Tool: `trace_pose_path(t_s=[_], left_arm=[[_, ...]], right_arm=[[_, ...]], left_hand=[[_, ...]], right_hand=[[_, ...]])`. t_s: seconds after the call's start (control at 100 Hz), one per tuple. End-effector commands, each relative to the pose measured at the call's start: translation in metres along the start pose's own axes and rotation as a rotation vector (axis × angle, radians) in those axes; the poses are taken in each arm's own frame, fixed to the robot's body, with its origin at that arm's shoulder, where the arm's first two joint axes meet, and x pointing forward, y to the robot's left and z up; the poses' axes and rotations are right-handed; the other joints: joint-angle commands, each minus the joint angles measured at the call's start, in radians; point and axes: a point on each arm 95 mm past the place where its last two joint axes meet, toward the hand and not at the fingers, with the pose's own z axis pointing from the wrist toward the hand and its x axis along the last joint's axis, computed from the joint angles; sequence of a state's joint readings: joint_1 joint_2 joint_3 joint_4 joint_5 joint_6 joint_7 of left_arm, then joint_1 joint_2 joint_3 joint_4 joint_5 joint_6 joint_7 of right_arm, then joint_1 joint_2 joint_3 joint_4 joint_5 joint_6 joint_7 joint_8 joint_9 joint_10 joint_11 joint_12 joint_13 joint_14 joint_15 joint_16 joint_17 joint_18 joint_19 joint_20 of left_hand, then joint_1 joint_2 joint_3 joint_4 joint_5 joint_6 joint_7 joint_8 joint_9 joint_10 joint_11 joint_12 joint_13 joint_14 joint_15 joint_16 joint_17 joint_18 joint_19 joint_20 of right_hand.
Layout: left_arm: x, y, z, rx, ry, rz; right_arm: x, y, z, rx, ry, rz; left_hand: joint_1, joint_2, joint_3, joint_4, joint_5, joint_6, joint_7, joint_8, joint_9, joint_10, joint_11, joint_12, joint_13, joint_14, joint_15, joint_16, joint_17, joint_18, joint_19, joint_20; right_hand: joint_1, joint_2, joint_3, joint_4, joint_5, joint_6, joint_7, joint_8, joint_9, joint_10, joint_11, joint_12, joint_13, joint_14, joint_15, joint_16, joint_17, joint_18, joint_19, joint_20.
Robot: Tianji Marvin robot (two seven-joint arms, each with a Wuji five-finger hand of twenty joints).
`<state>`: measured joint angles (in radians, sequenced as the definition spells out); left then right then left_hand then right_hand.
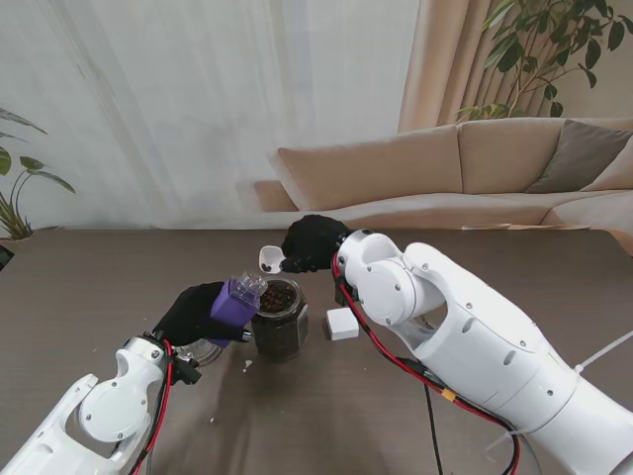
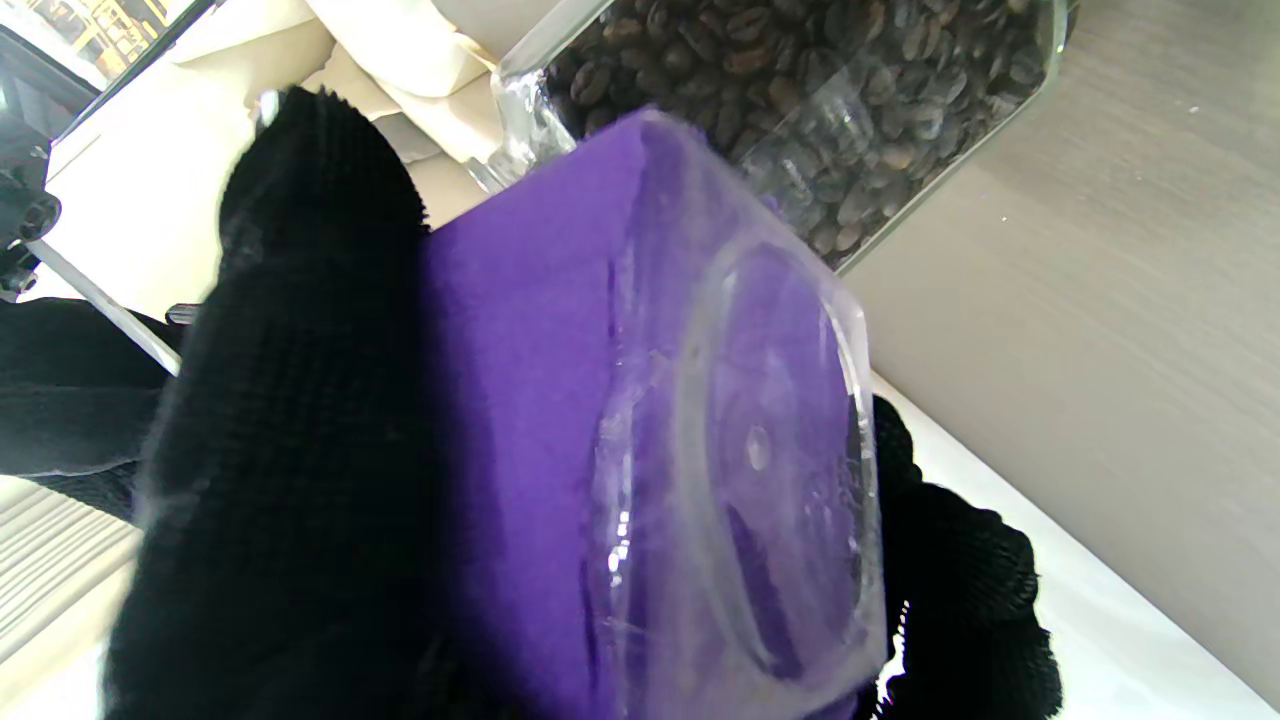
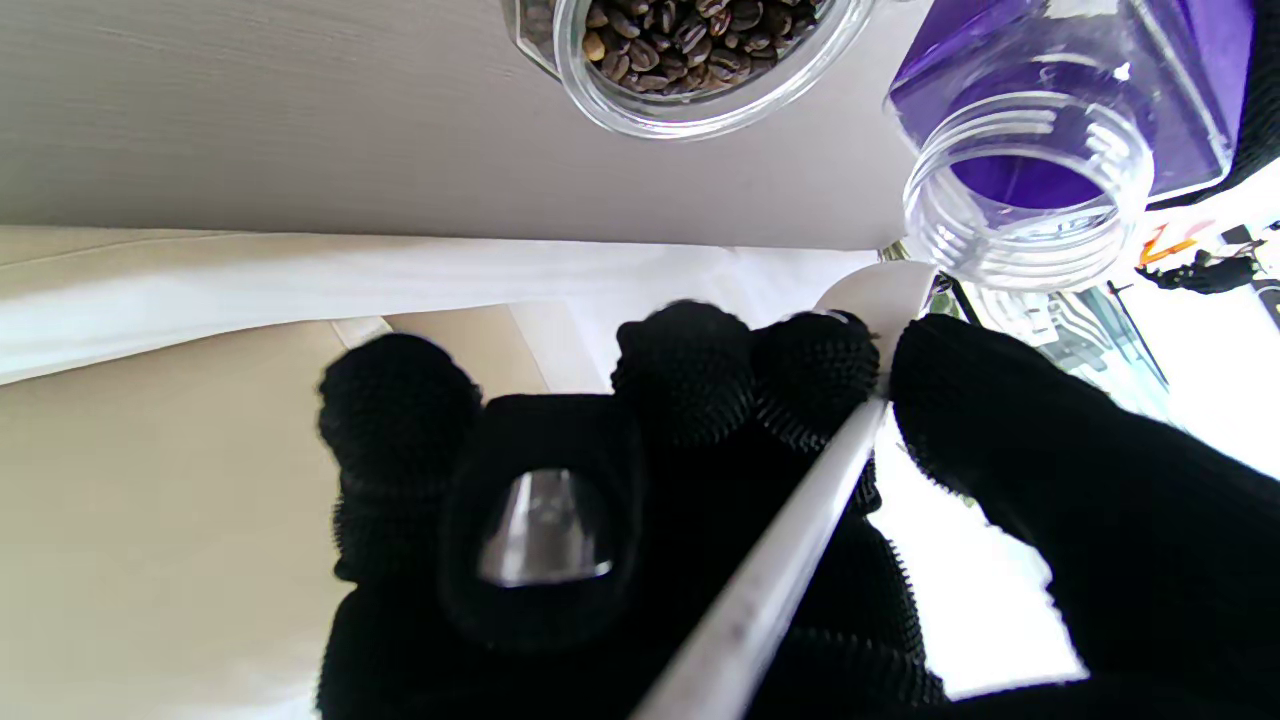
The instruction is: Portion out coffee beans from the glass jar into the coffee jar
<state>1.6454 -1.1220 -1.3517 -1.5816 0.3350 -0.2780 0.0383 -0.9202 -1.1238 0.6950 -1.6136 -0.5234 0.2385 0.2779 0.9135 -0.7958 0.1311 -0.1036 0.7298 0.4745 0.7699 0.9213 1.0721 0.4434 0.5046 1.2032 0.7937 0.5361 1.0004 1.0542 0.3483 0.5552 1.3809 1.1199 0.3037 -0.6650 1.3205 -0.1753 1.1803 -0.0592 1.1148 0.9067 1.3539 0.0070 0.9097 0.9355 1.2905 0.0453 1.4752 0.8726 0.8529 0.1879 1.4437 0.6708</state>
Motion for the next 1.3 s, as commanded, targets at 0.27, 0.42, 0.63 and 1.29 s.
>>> trace_pose_path(t_s=[0.27, 0.42, 0.63, 1.29], left_arm=[[0.003, -0.002, 0.005, 0.007, 0.027, -0.016], [0.003, -0.002, 0.005, 0.011, 0.030, -0.020], [0.003, -0.003, 0.006, 0.021, 0.041, -0.020], [0.003, -0.002, 0.013, 0.047, 0.076, -0.036]], right_arm=[[0.017, -0.008, -0.003, -0.004, 0.074, -0.048], [0.021, -0.011, -0.004, -0.035, 0.100, -0.081], [0.027, -0.014, -0.005, -0.097, 0.165, -0.148], [0.042, -0.011, -0.012, -0.215, 0.266, -0.267]], left_hand=[[0.377, 0.531, 0.411, 0.022, 0.081, -0.105, 0.147, 0.036, 0.064, -0.027, 0.124, 0.048, 0.054, 0.044, 0.169, 0.046, -0.061, -0.063, 0.002, 0.026], [0.377, 0.529, 0.411, 0.022, 0.081, -0.103, 0.145, 0.035, 0.064, -0.027, 0.123, 0.048, 0.054, 0.044, 0.168, 0.046, -0.062, -0.062, 0.001, 0.026], [0.377, 0.530, 0.411, 0.022, 0.080, -0.105, 0.145, 0.035, 0.064, -0.027, 0.123, 0.047, 0.054, 0.044, 0.168, 0.046, -0.061, -0.063, 0.001, 0.026], [0.377, 0.555, 0.415, 0.026, 0.073, -0.098, 0.147, 0.043, 0.059, -0.025, 0.121, 0.047, 0.048, 0.048, 0.165, 0.046, -0.068, -0.061, -0.002, 0.025]], right_hand=[[-0.003, 0.008, 0.002, 0.038, 0.029, 0.006, 0.011, -0.003, 0.032, 0.032, 0.003, 0.009, 0.026, -0.078, 0.007, -0.002, 0.095, 0.006, -0.006, 0.009], [-0.002, 0.007, 0.001, 0.038, 0.028, 0.001, 0.010, -0.002, 0.031, 0.030, 0.002, 0.009, 0.026, -0.079, 0.007, -0.002, 0.093, 0.003, -0.006, 0.009], [-0.003, 0.009, 0.002, 0.037, 0.032, -0.004, 0.010, -0.001, 0.032, 0.026, 0.004, 0.010, 0.026, -0.082, 0.006, -0.002, 0.093, -0.004, -0.007, 0.008], [-0.003, 0.007, 0.008, 0.030, 0.036, -0.009, 0.010, -0.001, 0.035, 0.022, 0.003, 0.008, 0.027, -0.086, 0.003, -0.001, 0.096, -0.010, -0.010, 0.004]])
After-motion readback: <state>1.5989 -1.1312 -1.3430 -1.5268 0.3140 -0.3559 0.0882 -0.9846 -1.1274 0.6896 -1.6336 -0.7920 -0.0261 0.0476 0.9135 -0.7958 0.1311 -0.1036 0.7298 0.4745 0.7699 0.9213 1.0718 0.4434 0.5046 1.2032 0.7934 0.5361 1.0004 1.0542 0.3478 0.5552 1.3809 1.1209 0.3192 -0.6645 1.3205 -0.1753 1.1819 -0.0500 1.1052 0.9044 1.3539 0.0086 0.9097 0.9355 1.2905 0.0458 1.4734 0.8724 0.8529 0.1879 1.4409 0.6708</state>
